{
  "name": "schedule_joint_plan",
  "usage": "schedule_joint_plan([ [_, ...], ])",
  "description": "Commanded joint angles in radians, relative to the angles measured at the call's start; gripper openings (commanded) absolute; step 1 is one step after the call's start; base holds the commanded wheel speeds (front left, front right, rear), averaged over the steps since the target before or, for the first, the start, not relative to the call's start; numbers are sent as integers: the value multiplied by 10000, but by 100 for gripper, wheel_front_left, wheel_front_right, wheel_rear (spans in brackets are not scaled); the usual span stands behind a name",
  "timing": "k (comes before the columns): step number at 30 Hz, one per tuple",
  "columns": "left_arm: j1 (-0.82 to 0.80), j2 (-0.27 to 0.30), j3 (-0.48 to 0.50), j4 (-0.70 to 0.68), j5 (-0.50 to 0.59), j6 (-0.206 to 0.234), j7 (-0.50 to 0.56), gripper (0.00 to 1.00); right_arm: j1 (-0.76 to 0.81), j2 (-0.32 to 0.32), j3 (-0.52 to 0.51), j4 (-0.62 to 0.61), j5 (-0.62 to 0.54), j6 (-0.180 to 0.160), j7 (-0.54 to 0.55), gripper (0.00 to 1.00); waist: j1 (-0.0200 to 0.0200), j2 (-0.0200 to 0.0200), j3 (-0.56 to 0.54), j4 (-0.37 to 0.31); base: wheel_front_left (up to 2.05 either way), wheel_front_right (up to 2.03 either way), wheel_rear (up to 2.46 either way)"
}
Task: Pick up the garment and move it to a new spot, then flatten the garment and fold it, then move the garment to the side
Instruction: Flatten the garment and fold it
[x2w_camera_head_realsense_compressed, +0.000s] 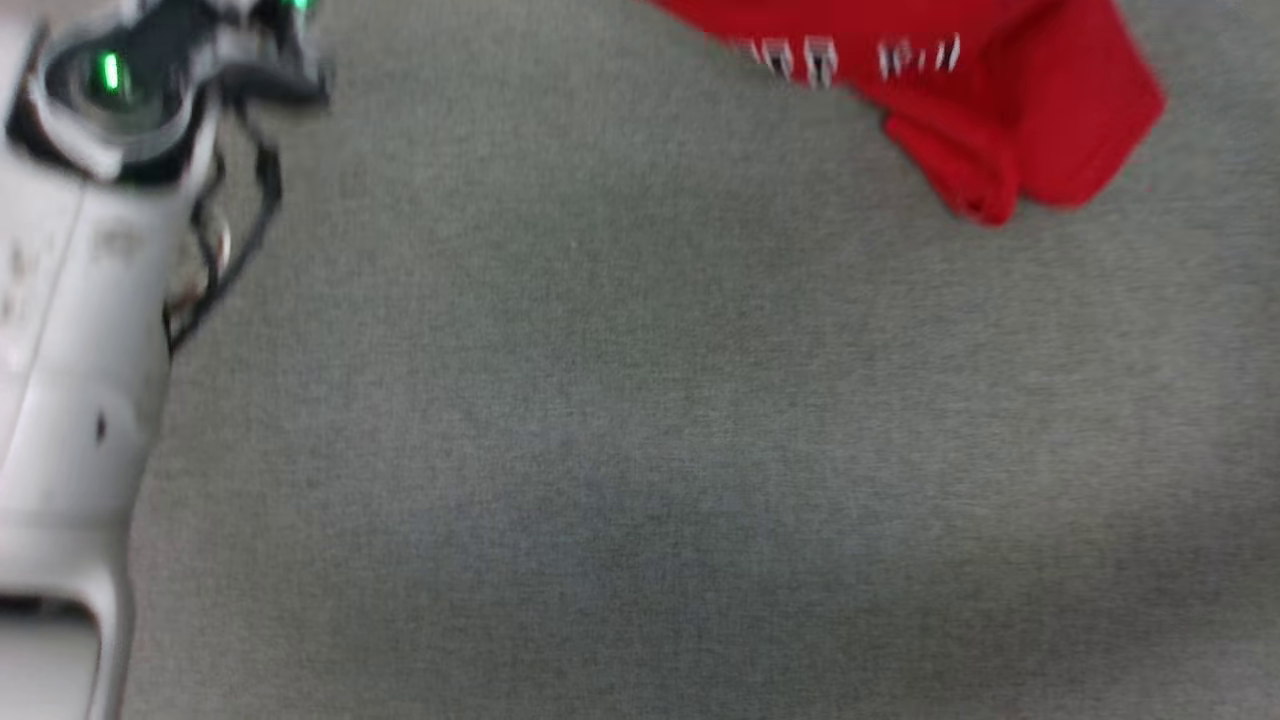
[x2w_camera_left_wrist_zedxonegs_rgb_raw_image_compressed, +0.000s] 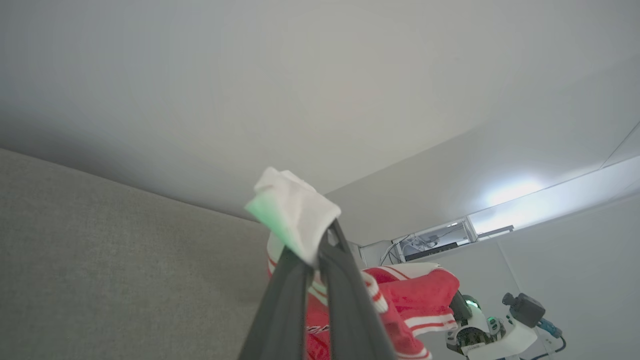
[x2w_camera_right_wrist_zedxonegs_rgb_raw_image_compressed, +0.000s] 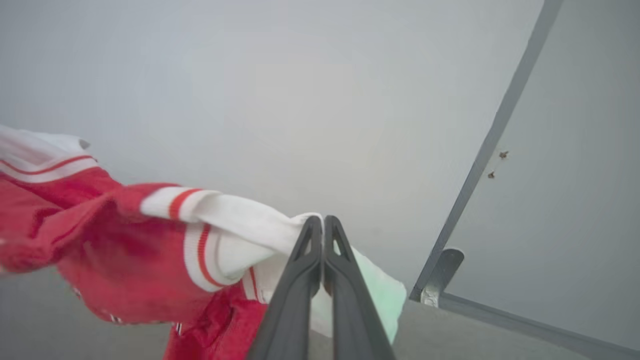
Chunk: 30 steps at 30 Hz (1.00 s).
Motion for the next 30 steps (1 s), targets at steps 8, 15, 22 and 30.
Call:
schedule_joint_plan([
  [8, -3571, -930, 1170, 2684, 643, -302, -3045, 0, -3676, 1992, -1274, 2895, -1235, -18, -777, 0, 0, 0, 1020, 164, 0, 0, 0],
  [15, -5206, -1180, 1554, 3556, 556, -1403, -3564, 0, -5132, 2439, -1864, 4029, -1662, -18, -1955, 0, 0, 0, 857, 223, 0, 0, 0],
  [22, -4074, -1144, 1266, 2833, 429, -1622, -2746, 0, -3857, 2028, -1182, 3195, -1037, -19, -1786, 0, 0, 0, 600, 232, 0, 0, 0],
  [30, 333, -574, 1007, -110, 124, -1633, -2051, 0, -32, 362, -308, 60, 138, -17, -1441, 0, 0, 0, 100, 128, 0, 0, 0],
])
